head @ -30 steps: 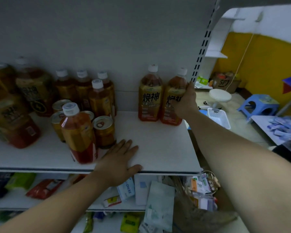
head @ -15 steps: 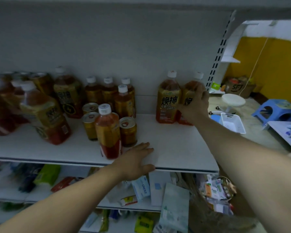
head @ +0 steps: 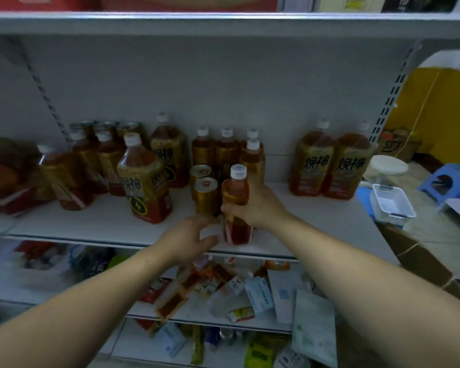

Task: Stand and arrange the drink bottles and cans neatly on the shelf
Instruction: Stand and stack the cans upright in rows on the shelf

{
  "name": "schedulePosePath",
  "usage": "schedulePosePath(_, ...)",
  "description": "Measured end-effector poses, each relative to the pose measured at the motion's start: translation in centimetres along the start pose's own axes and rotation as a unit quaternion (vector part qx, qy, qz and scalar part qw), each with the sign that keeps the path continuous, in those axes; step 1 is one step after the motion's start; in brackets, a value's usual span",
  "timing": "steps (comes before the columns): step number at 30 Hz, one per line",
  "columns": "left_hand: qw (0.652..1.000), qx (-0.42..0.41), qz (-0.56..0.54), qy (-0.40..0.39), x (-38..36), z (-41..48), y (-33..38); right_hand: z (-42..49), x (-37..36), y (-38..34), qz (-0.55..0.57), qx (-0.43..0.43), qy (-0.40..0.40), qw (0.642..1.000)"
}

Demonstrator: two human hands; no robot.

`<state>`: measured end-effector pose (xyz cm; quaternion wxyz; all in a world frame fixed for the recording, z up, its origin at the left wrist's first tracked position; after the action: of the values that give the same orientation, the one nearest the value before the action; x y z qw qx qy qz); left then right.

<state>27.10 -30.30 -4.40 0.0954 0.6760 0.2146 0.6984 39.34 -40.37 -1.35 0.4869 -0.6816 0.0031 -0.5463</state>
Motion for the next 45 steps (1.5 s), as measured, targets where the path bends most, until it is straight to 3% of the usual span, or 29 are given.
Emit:
schedulePosePath(8, 0.994, -0.007, 0.037, 0.102, 2.0, 4.5, -2.9, -4.5, 2.9, 2.1, 0.017, -0.079, 0.113, 0.99)
schedulePosePath(15, 0.994, 0.034, 0.063, 0.083, 0.4, 7.0, -3.6, -5.2, 6.8, 6.5, 0.047, -0.144, 0.185, 0.971)
schedulePosePath(19, 0.995, 0.042, -0.027, 0.089, 0.1, 6.7, -3.5, -3.4, 7.9, 7.8, 0.032, -0.157, 0.193, 0.968)
schedulePosePath(23, 0.991, 0.049, -0.079, 0.098, 0.2, 6.6, -3.7, -3.2, 7.9, 7.2, 0.039, -0.163, 0.218, 0.961)
schedulePosePath(26, 0.987, 0.055, -0.08, 0.131, 1.1, 6.6, -3.4, -4.9, 8.7, 3.6, -0.017, -0.07, 0.306, 0.949)
schedulePosePath(29, 0.983, 0.067, -0.089, 0.146, 1.9, 6.2, -3.1, -4.1, 6.5, -0.4, -0.086, 0.037, 0.236, 0.967)
schedulePosePath(33, 0.98, 0.073, -0.121, 0.14, 2.1, 5.1, -3.4, -0.8, 1.2, 0.4, -0.147, -0.037, 0.047, 0.987)
schedulePosePath(39, 0.974, 0.123, -0.146, 0.12, 1.9, 3.1, -5.6, 1.3, -1.8, 2.6, -0.255, -0.163, -0.004, 0.953)
schedulePosePath(42, 0.968, 0.136, -0.189, 0.089, 1.1, 2.6, -6.3, 1.1, -1.3, 2.3, -0.305, -0.149, 0.021, 0.94)
schedulePosePath(45, 0.956, 0.127, -0.246, 0.101, 0.7, 2.1, -6.2, -0.1, -1.8, 2.3, -0.229, -0.133, -0.01, 0.964)
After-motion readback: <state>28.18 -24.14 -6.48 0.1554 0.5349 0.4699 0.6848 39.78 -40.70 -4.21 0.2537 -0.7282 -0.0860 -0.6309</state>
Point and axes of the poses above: each hand's wrist, its own z-axis towards the middle knuckle, its own x-axis out of the back of the hand, y = z × x, the point moved 7 cm from there along z, towards the middle knuckle, and after that the axes turned 4 degrees about -x, right-handed, at the moved point
